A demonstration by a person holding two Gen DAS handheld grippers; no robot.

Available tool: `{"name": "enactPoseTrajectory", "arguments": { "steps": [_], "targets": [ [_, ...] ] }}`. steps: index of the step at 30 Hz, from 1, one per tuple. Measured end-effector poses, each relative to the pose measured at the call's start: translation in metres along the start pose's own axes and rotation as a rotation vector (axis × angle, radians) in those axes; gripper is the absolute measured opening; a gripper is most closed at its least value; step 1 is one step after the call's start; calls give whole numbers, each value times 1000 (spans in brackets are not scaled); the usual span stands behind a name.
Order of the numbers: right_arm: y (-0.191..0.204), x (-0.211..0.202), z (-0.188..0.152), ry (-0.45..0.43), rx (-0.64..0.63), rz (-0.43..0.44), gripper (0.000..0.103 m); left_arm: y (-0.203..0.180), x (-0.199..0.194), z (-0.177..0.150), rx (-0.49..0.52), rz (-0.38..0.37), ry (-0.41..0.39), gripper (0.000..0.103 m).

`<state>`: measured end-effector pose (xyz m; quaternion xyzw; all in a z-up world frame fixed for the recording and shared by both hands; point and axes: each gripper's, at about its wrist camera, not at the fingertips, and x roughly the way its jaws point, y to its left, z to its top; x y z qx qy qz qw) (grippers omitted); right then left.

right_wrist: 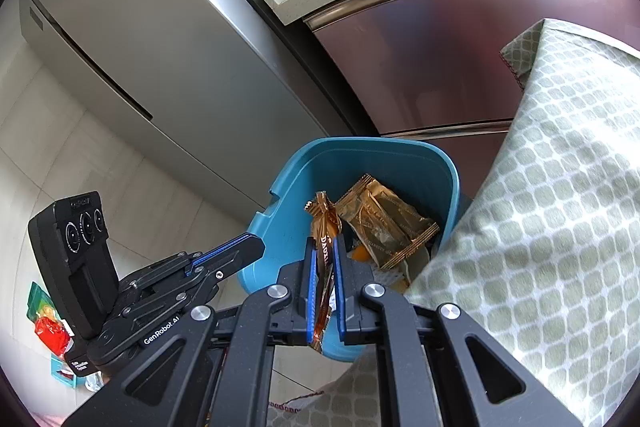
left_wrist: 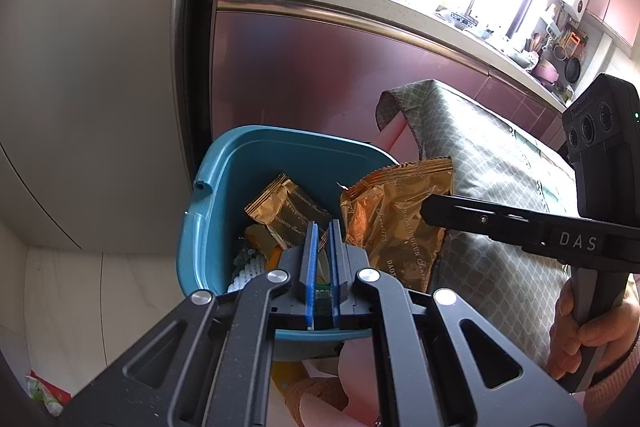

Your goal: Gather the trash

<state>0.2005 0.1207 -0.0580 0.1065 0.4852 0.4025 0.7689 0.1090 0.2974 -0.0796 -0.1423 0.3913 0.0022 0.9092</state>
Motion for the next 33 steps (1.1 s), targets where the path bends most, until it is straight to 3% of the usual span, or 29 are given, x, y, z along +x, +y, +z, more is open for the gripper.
{"name": "enactPoseTrajectory", "arguments": {
  "steps": [2,15,17,24,28,31,33],
  "targets": [
    [1,-1,0,-3,-5,-13,8,0,3,2,-6,4,0,6],
    [1,11,9,1,15,-54,13,1,9,1,-14,33,-11,43],
    [0,10,9,-3,16,-55,15,0,8,0,-15,33,-13,45],
    [2,-1,1,-25,1,-59,35,-7,0,-4,6,46,-36,60],
    [3,-18,-9,-68,-15,-60,42,-15,-15,-8,39,68,-81,78],
    [8,-36,-18,-111,-49,-78,56,-20,-32,-12,62,78,-127,93],
    [12,-51,-25,-148,-82,-108,63,-25,-45,-16,80,94,-168,97]
  ]
}}
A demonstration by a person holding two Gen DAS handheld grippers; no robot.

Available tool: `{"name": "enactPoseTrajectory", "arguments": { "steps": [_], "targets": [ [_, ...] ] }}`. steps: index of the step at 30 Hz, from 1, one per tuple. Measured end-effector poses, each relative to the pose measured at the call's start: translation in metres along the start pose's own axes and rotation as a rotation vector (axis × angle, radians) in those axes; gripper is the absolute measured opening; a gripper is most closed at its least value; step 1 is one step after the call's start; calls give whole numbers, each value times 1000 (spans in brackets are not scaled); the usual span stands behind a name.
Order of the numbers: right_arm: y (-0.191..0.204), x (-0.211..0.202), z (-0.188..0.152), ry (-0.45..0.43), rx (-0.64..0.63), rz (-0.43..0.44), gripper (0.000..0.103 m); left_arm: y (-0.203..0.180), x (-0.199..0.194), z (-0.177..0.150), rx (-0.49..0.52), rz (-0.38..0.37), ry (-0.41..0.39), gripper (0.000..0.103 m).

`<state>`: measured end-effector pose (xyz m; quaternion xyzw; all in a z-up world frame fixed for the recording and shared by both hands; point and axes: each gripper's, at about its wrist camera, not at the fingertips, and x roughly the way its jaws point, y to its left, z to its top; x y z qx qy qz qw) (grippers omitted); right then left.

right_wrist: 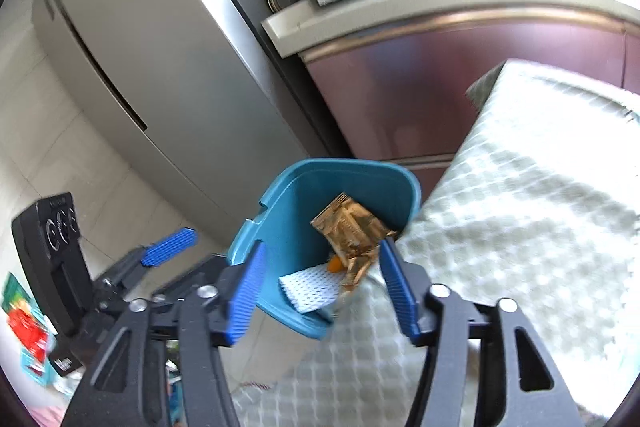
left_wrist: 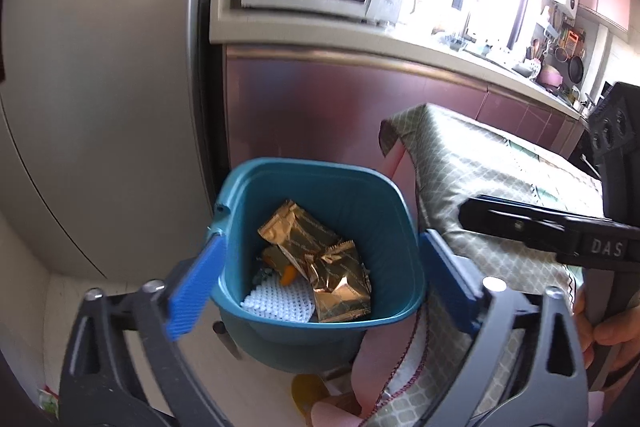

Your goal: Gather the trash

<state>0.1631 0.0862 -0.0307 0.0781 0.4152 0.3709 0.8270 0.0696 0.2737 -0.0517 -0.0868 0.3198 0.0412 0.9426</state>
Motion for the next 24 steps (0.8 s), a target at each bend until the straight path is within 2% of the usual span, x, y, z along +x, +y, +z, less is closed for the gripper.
{"name": "enactPoseTrajectory", "arguments": {
  "steps": [1,3,9,13,17,24],
  "targets": [
    [1,-8,-3,-20,-11,-15,71,-2,-6,-1,9,5,-15,97],
    [1,-28,-10,-73,-25,-52,79,-8,-18,-2,21,12,-37,97],
    [-1,-92,-44,-221,-80,-217,96,-33,-61,-10,55,24,-155,97],
    [-11,-131,-69,-306,-54,-340,96,-56,-86,-18,85,42,-233,97],
    [-13,-165,-97,-399,-44,-461,96,-81,-104,-27,110,31,-271,97],
    [-28,-220,-134,-503,-32,-597,96,-128,-128,-42,163,18,-314,97]
  ]
}}
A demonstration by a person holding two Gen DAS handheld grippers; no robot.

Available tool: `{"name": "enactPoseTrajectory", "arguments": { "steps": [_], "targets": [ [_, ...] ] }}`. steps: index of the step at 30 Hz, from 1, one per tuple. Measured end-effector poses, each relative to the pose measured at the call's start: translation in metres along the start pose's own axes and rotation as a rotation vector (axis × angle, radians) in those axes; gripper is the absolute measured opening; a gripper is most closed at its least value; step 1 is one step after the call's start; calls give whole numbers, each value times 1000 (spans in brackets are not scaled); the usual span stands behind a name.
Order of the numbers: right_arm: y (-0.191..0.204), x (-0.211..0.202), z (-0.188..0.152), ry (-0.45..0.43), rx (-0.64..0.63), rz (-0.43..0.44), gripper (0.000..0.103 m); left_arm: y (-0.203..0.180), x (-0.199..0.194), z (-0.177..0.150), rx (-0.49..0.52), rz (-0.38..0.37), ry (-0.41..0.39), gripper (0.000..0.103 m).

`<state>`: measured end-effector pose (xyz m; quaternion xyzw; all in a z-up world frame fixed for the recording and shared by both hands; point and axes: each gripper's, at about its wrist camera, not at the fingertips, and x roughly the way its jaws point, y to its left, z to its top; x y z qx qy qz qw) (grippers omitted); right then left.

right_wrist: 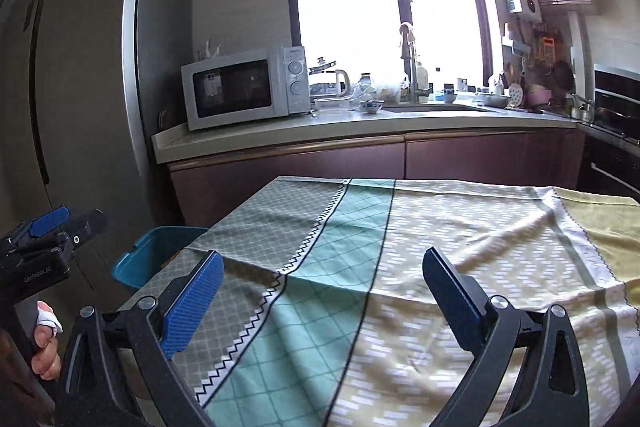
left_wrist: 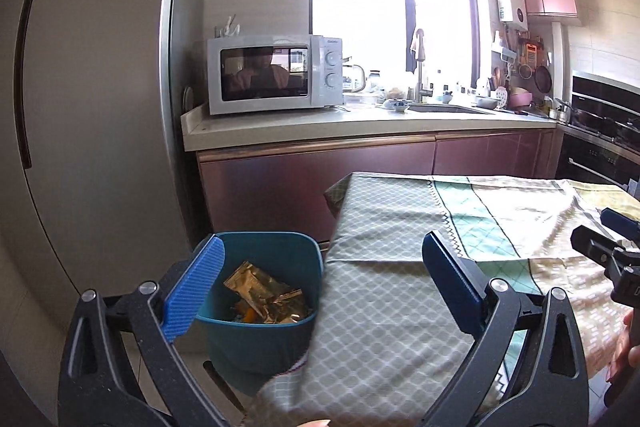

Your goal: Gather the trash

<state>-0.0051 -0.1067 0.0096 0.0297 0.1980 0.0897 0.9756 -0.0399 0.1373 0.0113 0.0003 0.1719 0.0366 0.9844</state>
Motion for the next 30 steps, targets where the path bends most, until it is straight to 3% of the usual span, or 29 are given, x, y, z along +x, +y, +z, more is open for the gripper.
{"name": "enactPoseTrajectory", "arguments": {
  "steps": [13,30],
  "targets": [
    [-46,-46,-14,-79,44,-128,97,-47,-12,-6,37,-19,-52,97],
    [-53,-59,-16,-108,39,-147,96,-53,-16,-6,29,-17,-72,97]
  ]
}}
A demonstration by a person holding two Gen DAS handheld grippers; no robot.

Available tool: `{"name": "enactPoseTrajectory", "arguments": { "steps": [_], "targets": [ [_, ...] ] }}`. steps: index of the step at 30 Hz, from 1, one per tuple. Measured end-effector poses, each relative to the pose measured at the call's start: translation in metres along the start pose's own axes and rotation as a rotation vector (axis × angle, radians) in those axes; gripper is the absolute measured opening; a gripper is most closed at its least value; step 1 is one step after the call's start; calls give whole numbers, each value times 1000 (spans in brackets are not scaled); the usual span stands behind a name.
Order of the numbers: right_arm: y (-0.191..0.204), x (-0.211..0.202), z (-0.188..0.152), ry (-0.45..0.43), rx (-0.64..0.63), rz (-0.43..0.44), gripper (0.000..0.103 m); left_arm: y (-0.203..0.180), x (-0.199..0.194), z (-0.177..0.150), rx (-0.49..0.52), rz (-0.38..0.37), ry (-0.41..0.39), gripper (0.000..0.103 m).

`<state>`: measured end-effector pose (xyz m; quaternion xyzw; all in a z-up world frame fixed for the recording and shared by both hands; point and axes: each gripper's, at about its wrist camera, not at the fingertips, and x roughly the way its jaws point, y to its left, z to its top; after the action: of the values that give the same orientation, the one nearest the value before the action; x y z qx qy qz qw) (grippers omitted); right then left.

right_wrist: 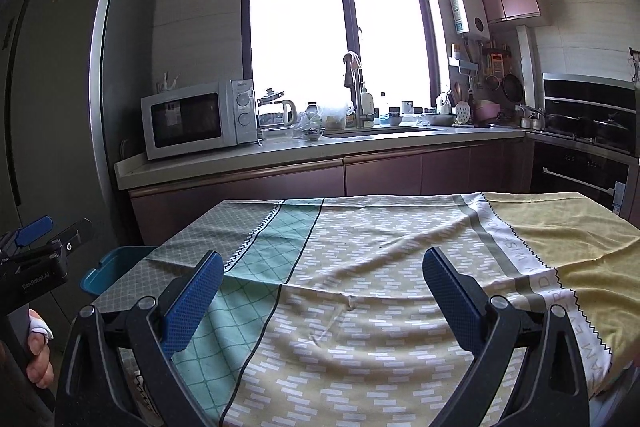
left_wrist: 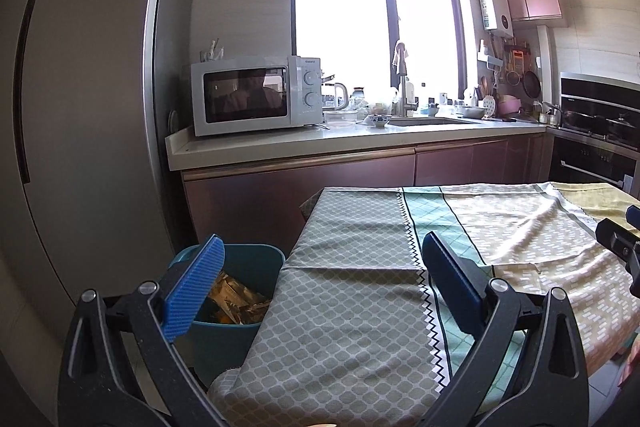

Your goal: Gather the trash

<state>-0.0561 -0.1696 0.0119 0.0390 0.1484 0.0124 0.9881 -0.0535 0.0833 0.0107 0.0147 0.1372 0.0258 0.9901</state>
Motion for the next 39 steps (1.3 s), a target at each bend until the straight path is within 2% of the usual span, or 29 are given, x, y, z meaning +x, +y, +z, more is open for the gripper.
{"name": "enactPoseTrajectory", "arguments": {
  "steps": [39],
  "targets": [
    [-1,-7,2,-28,1,-22,97,0,-6,-3,-11,6,-39,97]
  ]
}}
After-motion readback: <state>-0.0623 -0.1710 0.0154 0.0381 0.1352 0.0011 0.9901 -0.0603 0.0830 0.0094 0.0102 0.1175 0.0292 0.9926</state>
